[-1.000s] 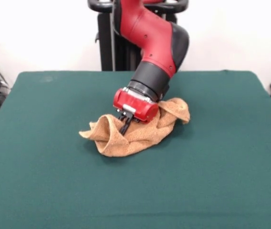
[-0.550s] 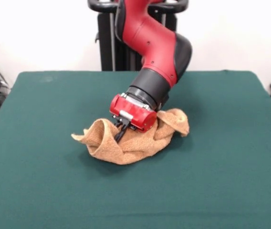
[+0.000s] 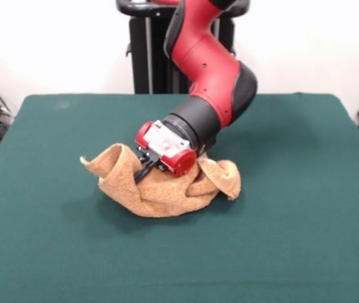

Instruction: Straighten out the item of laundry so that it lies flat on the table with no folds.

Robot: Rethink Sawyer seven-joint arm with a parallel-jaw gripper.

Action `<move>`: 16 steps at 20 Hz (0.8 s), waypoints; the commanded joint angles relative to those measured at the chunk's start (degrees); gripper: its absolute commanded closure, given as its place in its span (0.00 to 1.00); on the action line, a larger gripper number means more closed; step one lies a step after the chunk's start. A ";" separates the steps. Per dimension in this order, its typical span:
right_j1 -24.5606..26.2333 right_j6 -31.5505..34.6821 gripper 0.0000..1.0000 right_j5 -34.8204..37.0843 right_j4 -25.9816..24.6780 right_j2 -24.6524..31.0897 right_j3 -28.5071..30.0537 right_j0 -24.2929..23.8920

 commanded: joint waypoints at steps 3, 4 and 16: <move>5.20 -18.06 1.00 7.69 5.63 -6.99 -2.56 4.97; 5.09 -17.88 1.00 8.84 5.57 -7.95 -1.79 5.47; -18.26 -8.27 1.00 30.26 -25.50 -16.78 4.36 4.58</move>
